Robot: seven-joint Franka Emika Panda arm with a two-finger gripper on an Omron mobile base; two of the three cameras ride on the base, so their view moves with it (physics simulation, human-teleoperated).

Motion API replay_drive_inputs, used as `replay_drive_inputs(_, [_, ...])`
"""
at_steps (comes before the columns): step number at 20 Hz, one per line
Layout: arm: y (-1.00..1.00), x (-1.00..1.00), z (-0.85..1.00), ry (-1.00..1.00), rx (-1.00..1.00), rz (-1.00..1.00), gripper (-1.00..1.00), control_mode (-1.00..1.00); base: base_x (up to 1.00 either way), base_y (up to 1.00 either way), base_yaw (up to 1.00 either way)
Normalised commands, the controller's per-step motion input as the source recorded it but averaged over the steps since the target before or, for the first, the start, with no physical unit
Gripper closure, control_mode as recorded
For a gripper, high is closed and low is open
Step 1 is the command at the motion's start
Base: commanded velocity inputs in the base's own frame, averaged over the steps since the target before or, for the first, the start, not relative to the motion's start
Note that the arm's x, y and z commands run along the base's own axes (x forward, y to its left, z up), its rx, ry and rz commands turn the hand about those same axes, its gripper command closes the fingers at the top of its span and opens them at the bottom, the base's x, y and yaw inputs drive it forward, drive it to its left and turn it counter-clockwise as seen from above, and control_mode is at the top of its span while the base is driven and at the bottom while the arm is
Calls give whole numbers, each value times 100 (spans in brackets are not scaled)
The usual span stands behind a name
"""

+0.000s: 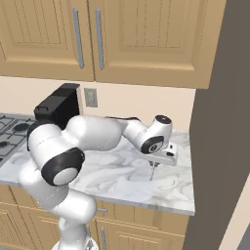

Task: Take the fork and place it on the left side of the plate. Then take the spoon and place it on the right side of the plate. Make sure they're directly next to the plate.

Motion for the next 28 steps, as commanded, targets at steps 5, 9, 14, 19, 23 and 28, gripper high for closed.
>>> replay_drive_inputs(5, [34,-36,46,0,0,0,100,-100,0,0,0])
replay_drive_inputs(9, [1,-30,60,0,-3,0,100,-100,0,0,0])
replay_drive_inputs(14, [7,0,48,0,-1,0,100,-100,0,0,0])
replay_drive_inputs(19, [11,0,38,0,0,0,100,-100,0,0,0])
replay_drive_inputs(23, [1,0,7,0,0,0,100,-100,0,0,0])
replay_drive_inputs(28, [0,0,0,0,0,0,100,-100,0,0,0])
